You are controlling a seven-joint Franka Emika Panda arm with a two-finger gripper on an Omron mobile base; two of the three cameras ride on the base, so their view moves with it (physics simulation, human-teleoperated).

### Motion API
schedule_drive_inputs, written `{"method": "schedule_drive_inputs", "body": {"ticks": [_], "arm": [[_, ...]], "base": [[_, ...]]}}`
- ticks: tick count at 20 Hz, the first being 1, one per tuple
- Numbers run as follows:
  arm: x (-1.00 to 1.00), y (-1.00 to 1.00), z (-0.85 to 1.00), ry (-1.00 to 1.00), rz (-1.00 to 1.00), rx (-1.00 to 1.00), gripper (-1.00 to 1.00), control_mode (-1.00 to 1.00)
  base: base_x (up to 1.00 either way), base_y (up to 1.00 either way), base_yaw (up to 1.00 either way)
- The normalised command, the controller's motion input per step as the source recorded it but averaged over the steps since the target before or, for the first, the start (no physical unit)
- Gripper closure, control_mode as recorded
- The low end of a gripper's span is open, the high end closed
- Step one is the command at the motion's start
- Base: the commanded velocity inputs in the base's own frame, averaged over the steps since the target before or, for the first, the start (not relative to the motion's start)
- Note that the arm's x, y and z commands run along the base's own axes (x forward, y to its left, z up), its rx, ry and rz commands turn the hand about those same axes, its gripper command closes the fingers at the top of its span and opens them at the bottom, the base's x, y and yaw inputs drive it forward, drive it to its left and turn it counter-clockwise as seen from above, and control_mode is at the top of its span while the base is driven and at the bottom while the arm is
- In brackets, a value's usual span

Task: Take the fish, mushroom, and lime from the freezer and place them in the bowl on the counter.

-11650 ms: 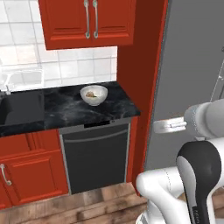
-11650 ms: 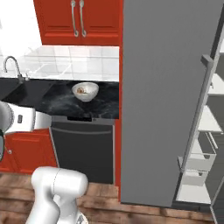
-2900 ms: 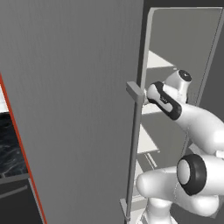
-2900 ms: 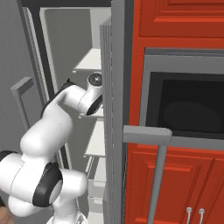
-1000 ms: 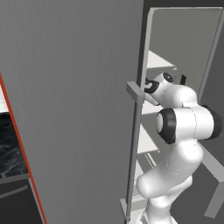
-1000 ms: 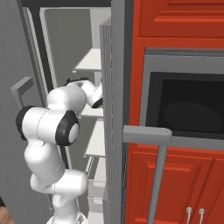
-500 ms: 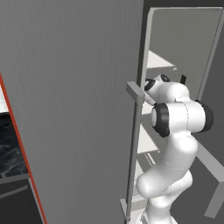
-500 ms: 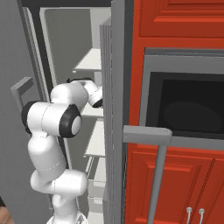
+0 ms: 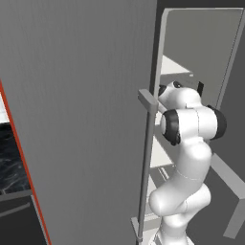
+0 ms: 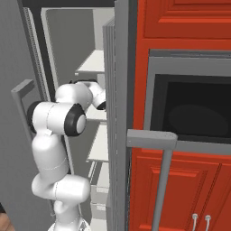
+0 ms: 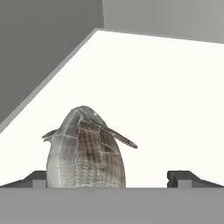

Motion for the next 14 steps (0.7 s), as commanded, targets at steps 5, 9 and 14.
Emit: {"method": "schedule_drive_inputs", "body": {"ticks": [5,9,14], "arm": [[0.05,0.0,-0.32,0.0,0.0,0.0,1.0,-1.0],[0.01,0.0,-0.48,0.0,0.0,0.0,1.0,-1.0],[0.0,0.09,-0.64,0.0,0.01,0.0,1.0,-1.0]], "base": [[0.0,0.0,0.0],[0.0,0.0,0.0],[0.0,0.0,0.0]]}}
